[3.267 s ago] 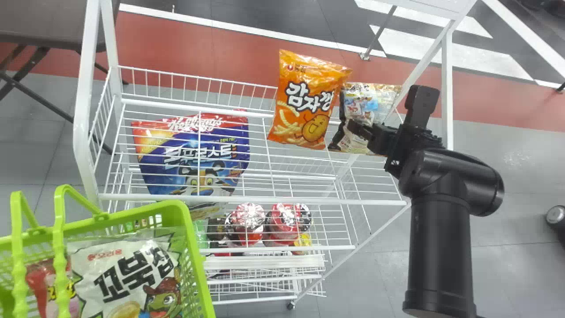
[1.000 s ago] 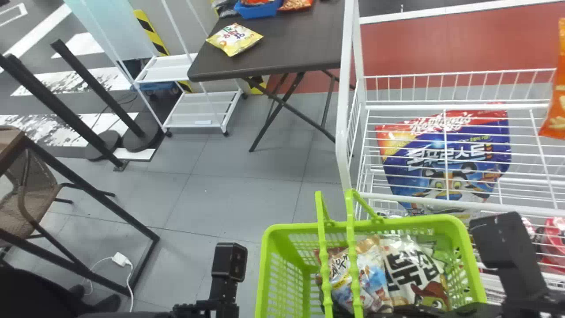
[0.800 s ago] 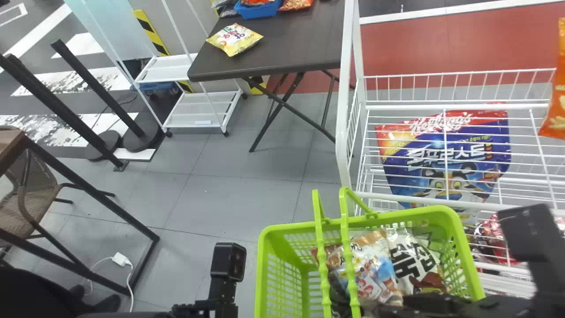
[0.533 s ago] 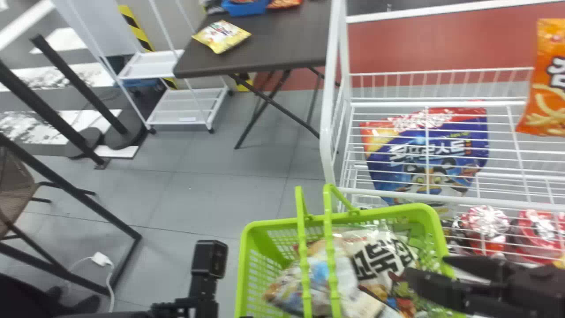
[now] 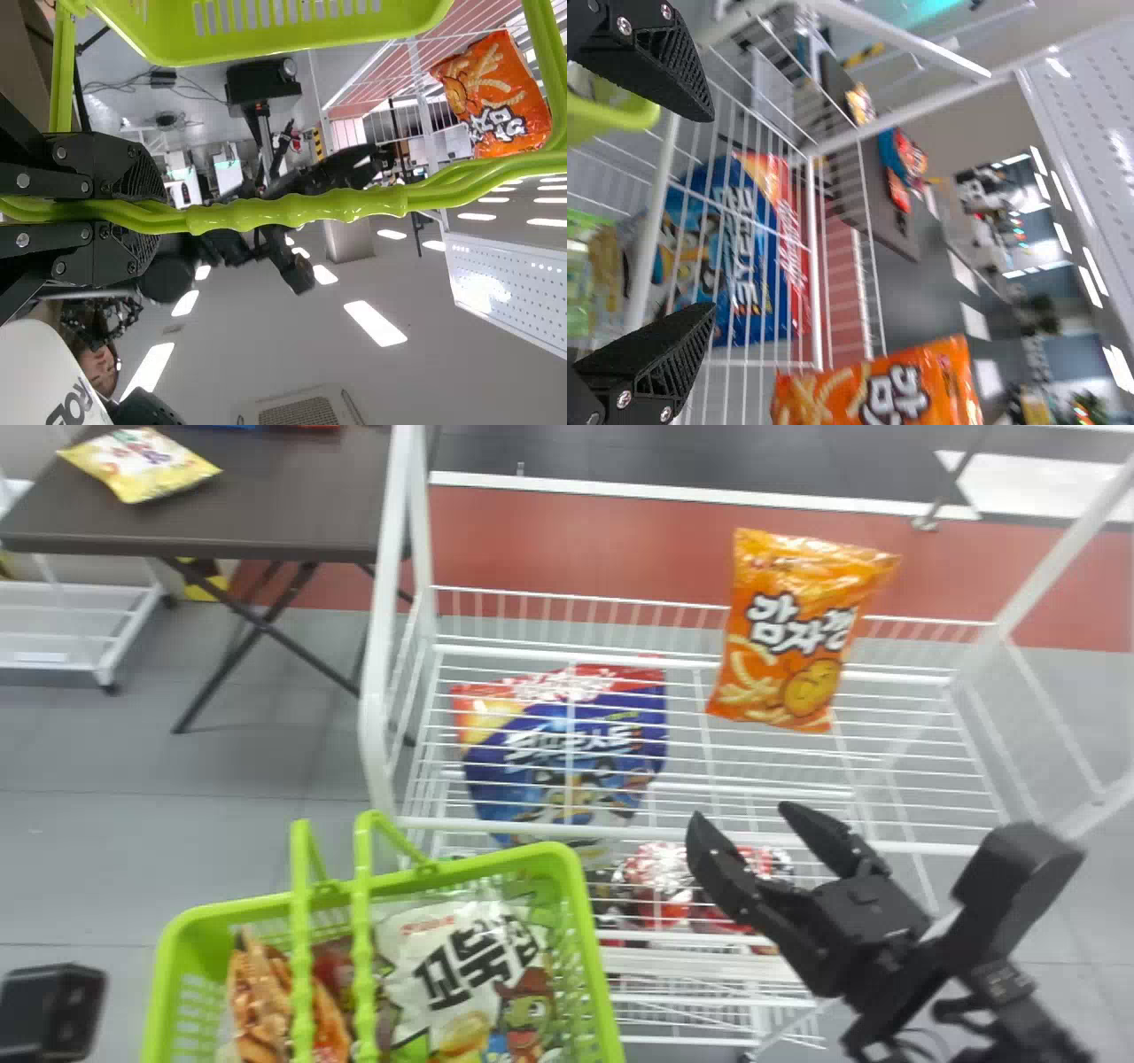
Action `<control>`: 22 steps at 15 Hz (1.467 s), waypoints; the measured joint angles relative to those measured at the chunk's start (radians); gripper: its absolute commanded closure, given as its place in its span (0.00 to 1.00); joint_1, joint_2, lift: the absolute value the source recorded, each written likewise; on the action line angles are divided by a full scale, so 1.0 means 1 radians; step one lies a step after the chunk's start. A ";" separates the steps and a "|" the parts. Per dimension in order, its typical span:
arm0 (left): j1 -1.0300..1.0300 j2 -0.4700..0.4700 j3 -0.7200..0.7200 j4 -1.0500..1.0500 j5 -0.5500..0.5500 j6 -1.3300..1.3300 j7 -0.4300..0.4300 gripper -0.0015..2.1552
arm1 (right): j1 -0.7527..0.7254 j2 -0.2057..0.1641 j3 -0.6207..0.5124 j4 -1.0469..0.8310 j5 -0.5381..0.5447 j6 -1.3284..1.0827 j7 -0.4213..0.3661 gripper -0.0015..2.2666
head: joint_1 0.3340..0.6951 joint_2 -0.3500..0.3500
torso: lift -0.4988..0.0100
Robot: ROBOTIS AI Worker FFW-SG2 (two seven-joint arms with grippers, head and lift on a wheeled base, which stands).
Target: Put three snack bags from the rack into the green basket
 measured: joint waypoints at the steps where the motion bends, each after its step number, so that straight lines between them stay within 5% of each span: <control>1: 0.002 -0.001 0.001 0.002 0.000 0.000 0.000 1.00 | 0.009 0.004 0.000 0.069 0.017 -0.131 -0.005 0.03 | 1.00 0.22 | 0.98; 8: 0.023 -0.019 0.006 0.015 -0.006 0.000 0.000 1.00 | 0.034 0.006 0.043 0.247 0.180 -0.383 -0.091 0.03 | 1.00 0.15 | 0.98; 22: 0.024 -0.019 0.033 0.011 0.014 0.000 0.000 1.00 | 0.041 0.006 0.059 0.248 0.187 -0.404 -0.090 0.04 | 1.00 0.20 | 0.98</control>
